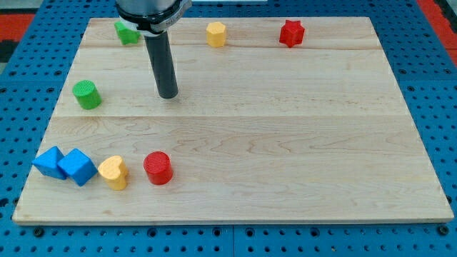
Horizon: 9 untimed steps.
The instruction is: Place the red circle to the center
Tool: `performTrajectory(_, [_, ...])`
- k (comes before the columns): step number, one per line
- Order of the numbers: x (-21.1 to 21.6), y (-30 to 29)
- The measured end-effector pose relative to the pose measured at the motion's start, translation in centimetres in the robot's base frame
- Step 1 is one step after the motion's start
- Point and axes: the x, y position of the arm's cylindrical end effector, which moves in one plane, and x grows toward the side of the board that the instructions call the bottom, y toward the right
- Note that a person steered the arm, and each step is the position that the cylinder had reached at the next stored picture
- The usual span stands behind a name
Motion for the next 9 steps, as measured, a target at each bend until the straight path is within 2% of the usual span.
performTrajectory(1, [2.1,1.2])
performTrajectory(3, [13.5,7.8])
performTrajectory(4, [18.0,7.1])
performTrajectory(5, [20.8,4.3])
performTrajectory(6, [18.0,-2.0])
performTrajectory(7, [17.0,-0.7])
performTrajectory(8, [12.8,2.0])
performTrajectory(9, [6.2,2.0])
